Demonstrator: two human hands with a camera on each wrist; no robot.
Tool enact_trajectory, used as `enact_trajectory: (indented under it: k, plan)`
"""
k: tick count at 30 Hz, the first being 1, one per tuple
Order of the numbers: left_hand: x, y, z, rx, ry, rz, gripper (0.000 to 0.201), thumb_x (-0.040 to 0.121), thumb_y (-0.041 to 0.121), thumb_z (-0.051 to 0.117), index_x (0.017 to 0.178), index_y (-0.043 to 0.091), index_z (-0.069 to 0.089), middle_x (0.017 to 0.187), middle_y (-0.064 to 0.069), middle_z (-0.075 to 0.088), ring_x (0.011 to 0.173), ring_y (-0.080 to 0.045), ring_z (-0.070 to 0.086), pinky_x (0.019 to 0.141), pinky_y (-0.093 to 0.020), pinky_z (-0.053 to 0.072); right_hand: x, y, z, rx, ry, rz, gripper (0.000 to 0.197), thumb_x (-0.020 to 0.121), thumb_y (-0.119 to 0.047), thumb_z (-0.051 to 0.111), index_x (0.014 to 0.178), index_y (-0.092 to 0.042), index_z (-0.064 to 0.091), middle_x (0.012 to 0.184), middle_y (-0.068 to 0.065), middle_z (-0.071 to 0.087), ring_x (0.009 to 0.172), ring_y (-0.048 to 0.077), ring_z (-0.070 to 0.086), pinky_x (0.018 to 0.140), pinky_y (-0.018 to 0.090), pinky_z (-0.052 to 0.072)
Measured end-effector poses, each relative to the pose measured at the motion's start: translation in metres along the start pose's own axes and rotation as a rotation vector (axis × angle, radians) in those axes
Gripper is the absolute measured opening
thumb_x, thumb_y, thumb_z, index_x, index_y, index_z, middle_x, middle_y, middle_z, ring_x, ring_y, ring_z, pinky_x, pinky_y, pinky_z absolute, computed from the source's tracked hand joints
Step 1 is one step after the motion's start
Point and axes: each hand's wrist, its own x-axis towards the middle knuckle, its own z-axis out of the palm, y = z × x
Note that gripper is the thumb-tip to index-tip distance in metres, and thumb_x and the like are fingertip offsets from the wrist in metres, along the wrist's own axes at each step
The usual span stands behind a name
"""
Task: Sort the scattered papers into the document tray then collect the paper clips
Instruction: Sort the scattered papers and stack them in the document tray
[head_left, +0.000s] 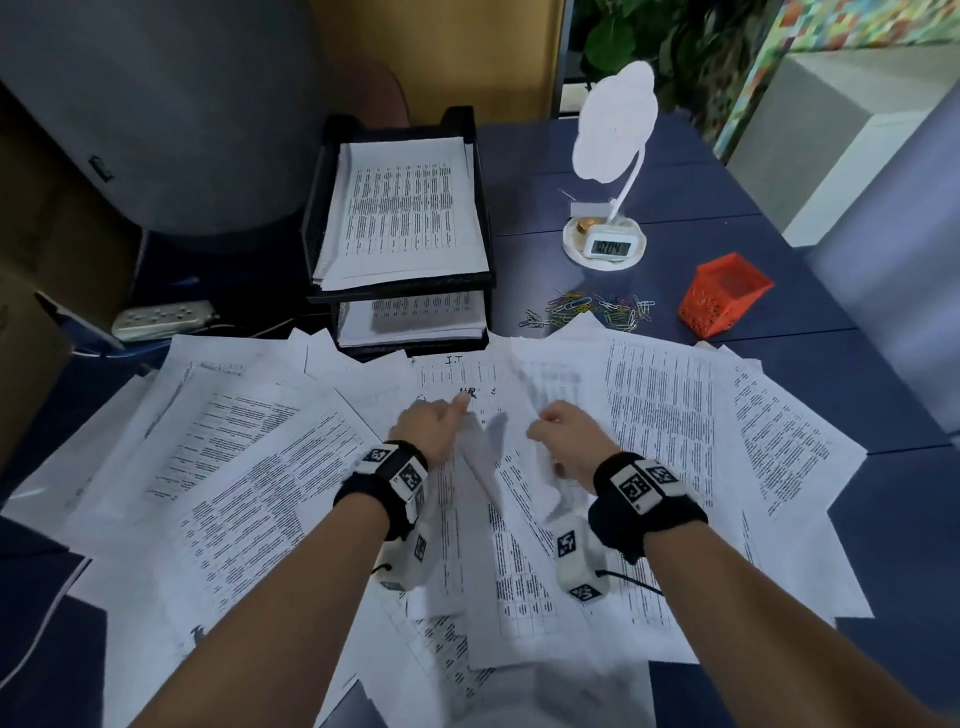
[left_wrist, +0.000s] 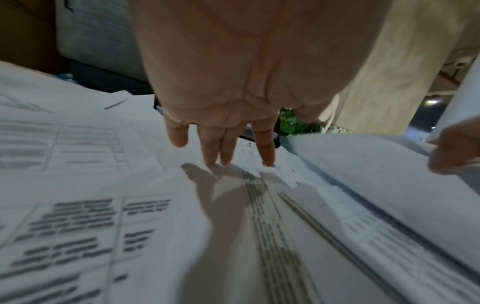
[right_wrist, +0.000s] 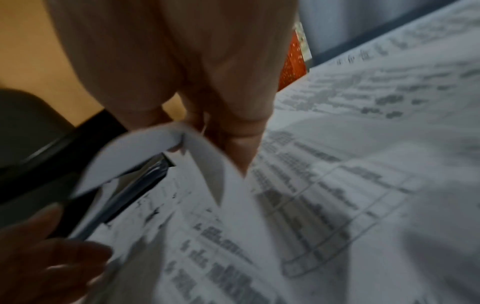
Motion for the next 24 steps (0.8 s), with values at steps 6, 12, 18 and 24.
enact_trajectory:
  k: [6, 12, 18, 24]
  plan:
    - [0.001, 0.008, 0.011, -0.345, -0.084, -0.209, 0.098, 0.075, 0.077, 0.049, 0.133, -0.001, 0.042, 0.133, -0.023, 0.051, 0.116, -0.039, 0.054, 0.096, -0.042, 0.044, 0.000, 0.007, -0.028, -0.147, 0.120, 0.007, 0.043, 0.095, -0.040, 0.051, 0.108, -0.001, 0.059, 0.105, 0.019, 0.065, 0.096, 0.033, 0.064, 0.087, 0.042, 0.052]
    - [0.005, -0.005, 0.027, -0.169, -0.006, -0.201, 0.063, 0.081, 0.020, 0.073, 0.130, 0.008, 0.036, 0.116, -0.009, 0.051, 0.093, -0.019, 0.048, 0.075, -0.024, 0.041, 0.013, 0.047, -0.097, -0.561, 0.628, 0.479, 0.065, 0.081, -0.044, 0.062, 0.130, -0.008, 0.039, 0.137, 0.020, 0.036, 0.127, 0.037, 0.035, 0.102, 0.051, 0.035]
    - [0.008, -0.003, 0.024, 0.015, -0.088, -0.149, 0.067, 0.087, 0.029, 0.067, 0.138, 0.005, 0.032, 0.129, -0.013, 0.049, 0.106, -0.025, 0.049, 0.080, -0.027, 0.040, 0.008, 0.068, -0.116, -0.477, 0.706, 0.594, 0.108, 0.065, -0.062, 0.075, 0.140, -0.003, 0.026, 0.142, 0.024, 0.027, 0.131, 0.041, 0.030, 0.105, 0.052, 0.032]
    - [0.009, -0.005, 0.023, 0.047, -0.115, -0.150, 0.067, 0.089, 0.031, 0.064, 0.140, 0.005, 0.030, 0.131, -0.013, 0.048, 0.115, -0.027, 0.049, 0.081, -0.027, 0.037, 0.012, 0.061, -0.111, -0.492, 0.691, 0.388, 0.061, 0.084, -0.016, 0.063, 0.136, -0.005, 0.032, 0.126, 0.016, 0.053, 0.107, 0.035, 0.056, 0.084, 0.034, 0.045]
